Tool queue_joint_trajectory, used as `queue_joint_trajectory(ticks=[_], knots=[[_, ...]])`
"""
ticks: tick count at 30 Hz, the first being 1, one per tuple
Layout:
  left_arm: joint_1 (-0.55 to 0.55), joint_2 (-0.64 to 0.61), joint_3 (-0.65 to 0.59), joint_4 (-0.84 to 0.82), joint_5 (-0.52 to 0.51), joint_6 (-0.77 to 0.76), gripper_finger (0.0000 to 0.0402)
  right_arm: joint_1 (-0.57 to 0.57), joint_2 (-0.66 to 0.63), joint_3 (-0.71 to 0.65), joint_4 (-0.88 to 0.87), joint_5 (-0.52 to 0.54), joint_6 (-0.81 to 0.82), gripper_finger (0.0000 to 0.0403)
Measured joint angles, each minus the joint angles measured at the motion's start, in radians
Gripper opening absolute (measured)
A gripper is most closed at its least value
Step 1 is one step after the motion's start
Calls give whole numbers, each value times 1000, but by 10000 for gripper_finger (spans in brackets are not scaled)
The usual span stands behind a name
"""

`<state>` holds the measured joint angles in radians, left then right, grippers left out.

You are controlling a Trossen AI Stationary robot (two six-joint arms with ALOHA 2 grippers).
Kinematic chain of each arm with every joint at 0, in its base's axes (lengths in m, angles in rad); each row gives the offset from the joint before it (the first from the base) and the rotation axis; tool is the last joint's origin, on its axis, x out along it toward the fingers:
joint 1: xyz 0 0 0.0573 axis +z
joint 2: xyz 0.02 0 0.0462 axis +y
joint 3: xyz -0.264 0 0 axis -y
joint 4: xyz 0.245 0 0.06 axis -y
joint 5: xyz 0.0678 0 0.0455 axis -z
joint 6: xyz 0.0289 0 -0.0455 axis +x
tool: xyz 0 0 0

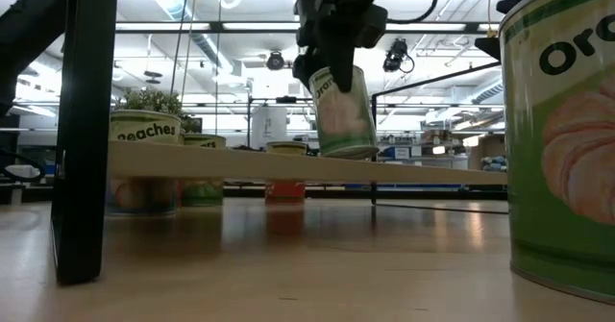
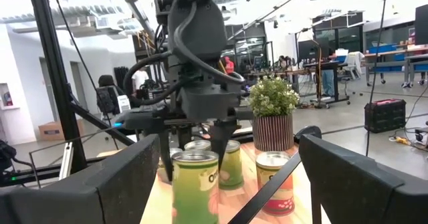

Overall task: Pick and place cans onto a shelf
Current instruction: Put the canned orange on the shelf

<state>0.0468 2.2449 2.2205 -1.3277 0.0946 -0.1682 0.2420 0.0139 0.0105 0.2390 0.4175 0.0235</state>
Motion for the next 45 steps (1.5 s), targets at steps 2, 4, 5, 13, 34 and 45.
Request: queue_joint_trajectory(ticks=[2,4,5,13,34,45], knots=[[-8,0,-23,29,-18,19,332,0,0,0,0,0,0,366],[-13,1,-36,36,-48,6,336,0,0,0,0,0,0,366],[-15,0,-40,34,-61,-2,339,0,0,0,0,0,0,366],[-10,1,-53,34,-84,6,352,0,0,0,7,0,0,366],[-9,1,-53,44,-83,99,355,0,0,0,7,0,0,366],[-12,1,-53,68,-83,129,355,0,0,0,7,0,0,366]])
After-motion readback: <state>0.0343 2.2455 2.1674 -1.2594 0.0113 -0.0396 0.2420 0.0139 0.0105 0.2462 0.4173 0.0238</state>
